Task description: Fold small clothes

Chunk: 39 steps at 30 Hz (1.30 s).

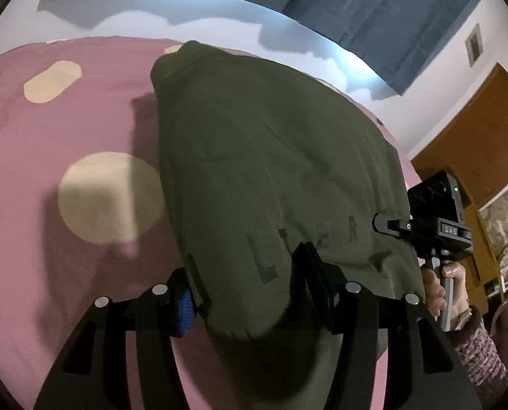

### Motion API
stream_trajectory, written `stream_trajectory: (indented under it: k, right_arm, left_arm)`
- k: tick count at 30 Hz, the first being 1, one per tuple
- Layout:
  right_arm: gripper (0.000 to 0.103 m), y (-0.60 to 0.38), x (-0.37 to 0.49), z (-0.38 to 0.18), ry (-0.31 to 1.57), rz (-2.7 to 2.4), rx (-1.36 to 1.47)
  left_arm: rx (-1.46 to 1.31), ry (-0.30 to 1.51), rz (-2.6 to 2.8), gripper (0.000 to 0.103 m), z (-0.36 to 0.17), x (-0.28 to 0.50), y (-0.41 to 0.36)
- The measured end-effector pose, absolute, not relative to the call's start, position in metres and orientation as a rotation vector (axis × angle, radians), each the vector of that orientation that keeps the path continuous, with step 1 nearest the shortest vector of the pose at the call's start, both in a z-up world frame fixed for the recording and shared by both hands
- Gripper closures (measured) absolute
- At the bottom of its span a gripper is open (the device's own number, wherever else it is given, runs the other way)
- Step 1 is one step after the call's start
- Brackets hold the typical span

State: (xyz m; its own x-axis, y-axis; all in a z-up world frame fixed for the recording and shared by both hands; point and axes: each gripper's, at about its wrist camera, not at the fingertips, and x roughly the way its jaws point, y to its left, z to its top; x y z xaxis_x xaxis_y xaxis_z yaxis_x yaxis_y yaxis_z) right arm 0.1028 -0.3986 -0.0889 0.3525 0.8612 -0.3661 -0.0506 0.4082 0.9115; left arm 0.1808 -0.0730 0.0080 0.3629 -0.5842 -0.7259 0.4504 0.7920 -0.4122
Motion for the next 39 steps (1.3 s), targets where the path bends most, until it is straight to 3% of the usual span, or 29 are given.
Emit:
stream_trajectory:
  k: [8,20,23,25,28,31,39]
  right_arm:
    - [0.079,-0.403,0.116,-0.122,1.076,0.729,1.056]
    - [0.076,-0.410,0.115,-0.128,1.085,0.737,1.068]
    - [0.068,-0.410,0.112,-0.125,1.081,0.736,1.091]
    - [0.053,-0.409,0.108,-0.119,1.069,0.738,1.092]
    - [0.038,-0.411,0.104,-0.104,1.058,0.727,1.041]
    - [0.030,-0.415,0.085,-0.091,1.063,0.682,0.964]
    - [0.027,-0.403,0.029,-0.076,1.100,0.660,0.826]
  left_arm:
    - [-0.168,1.010,-0.660,0.047,-0.011,0.199,-0.070]
    - [-0.192,1.002,-0.650,0.045,-0.013,0.192,-0.066]
    - [-0.215,1.000,-0.645,0.041,-0.014,0.190,-0.062]
    - [-0.246,1.010,-0.655,0.036,-0.014,0.188,-0.056]
    - [-0.281,0.992,-0.679,0.028,-0.010,0.175,-0.047]
    - [-0.289,0.978,-0.704,0.024,-0.008,0.155,-0.042]
    - [-0.253,0.984,-0.719,0.021,-0.016,0.116,-0.043]
